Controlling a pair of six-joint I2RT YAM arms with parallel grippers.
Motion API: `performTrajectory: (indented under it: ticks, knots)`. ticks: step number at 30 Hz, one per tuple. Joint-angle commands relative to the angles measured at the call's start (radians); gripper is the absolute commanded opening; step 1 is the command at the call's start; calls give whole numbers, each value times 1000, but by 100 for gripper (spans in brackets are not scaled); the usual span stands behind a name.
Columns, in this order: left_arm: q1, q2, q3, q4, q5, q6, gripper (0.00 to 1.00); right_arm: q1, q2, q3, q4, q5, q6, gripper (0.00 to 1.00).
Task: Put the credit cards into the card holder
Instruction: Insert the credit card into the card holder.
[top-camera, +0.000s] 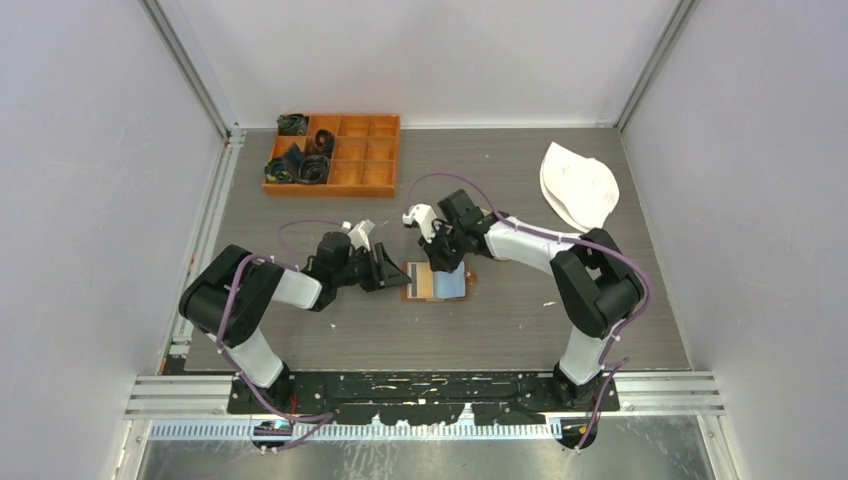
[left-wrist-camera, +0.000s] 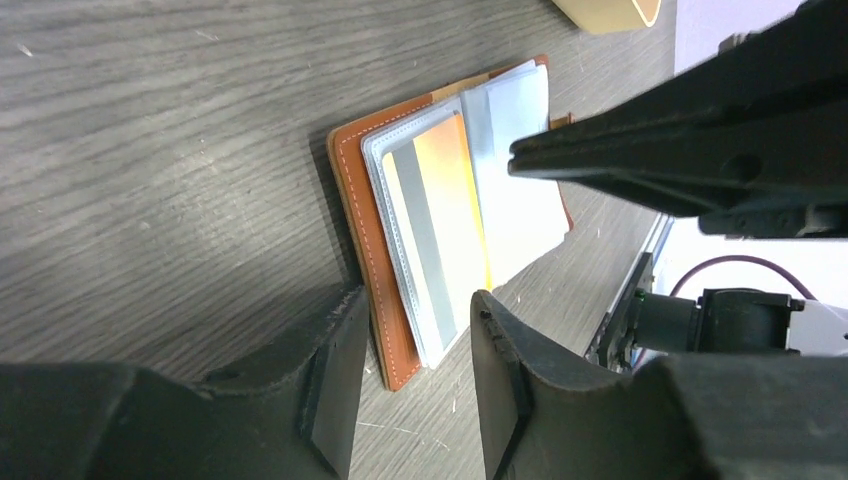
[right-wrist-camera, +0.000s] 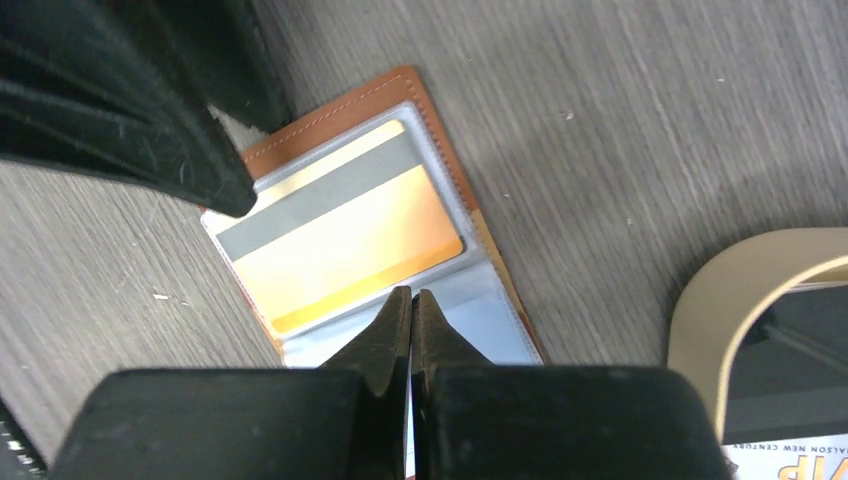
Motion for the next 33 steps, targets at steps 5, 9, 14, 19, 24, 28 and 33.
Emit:
performTrajectory:
  ticks: [5, 9, 14, 19, 24, 28, 33]
  knots:
    - [-5, -30, -7, 15, 55, -30, 46, -11, 161, 227, -228, -49, 186, 1]
    - [-5, -18, -10, 36, 60, -44, 46, -11, 164, 220, -214, -28, 207, 1]
    - [-7, 2, -14, 95, 73, -81, 46, -14, 158, 226, -214, -28, 220, 1]
    - [-8, -9, -43, 71, 6, -71, 47, -47, 104, 225, -219, -69, 227, 1]
    - [-8, -15, -60, 35, -46, -62, 50, -68, 112, 219, -236, -98, 226, 1]
    - [-8, 21, -47, 23, -67, -58, 52, -64, 173, 245, -276, -114, 229, 1]
    - [-8, 61, -44, 41, -72, -68, 52, -55, 211, 254, -287, -104, 229, 1]
